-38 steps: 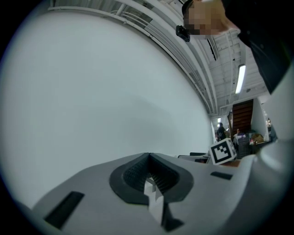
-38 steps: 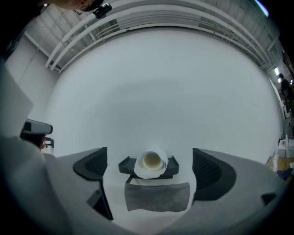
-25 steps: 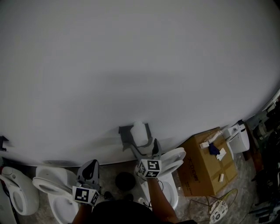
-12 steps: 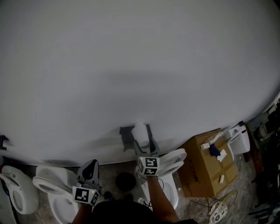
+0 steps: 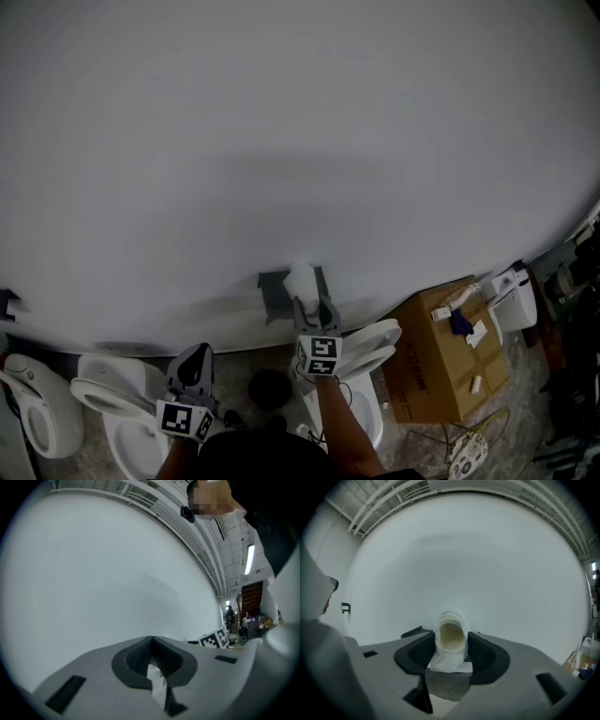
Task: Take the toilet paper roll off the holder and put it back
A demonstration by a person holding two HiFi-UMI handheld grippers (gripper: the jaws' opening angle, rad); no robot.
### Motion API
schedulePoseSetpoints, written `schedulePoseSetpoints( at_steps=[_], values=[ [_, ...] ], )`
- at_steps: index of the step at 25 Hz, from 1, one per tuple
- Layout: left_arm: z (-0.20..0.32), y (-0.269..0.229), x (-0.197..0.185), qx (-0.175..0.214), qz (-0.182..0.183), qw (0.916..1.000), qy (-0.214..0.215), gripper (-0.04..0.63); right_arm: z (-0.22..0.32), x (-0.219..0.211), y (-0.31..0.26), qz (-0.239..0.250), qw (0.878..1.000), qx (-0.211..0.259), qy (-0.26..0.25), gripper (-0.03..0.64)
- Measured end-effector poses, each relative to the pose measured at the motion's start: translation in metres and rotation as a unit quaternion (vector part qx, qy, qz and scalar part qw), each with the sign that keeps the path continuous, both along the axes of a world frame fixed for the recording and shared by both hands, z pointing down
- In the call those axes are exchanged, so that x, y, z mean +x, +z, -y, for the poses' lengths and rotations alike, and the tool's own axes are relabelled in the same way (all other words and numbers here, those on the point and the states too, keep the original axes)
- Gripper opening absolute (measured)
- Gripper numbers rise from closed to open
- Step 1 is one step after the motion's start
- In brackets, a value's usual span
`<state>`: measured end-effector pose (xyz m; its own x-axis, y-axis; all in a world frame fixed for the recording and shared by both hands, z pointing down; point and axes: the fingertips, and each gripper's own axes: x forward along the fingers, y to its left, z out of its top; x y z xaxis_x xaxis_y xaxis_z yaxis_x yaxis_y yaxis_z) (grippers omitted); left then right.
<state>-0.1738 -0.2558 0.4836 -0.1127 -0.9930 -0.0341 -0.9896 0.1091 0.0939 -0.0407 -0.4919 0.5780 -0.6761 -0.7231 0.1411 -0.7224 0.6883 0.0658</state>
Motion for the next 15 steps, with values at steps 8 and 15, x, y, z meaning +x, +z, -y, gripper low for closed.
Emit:
schedulePoseSetpoints(
  at_steps=[8, 15],
  values=[
    [-0.002, -0.001, 0.002, -0.002, 0.005, 1.0000, 0.006, 0.003, -0.002, 0.000, -0.004, 0.014, 1.000, 0.002, -0.007, 0.212],
    [-0.002, -0.005, 0.004, 0.005, 0.001, 1.0000, 0.005, 0.003, -0.009, 0.002, -0.031, 0.022, 0.999, 0.025, -0.013, 0.212]
  ],
)
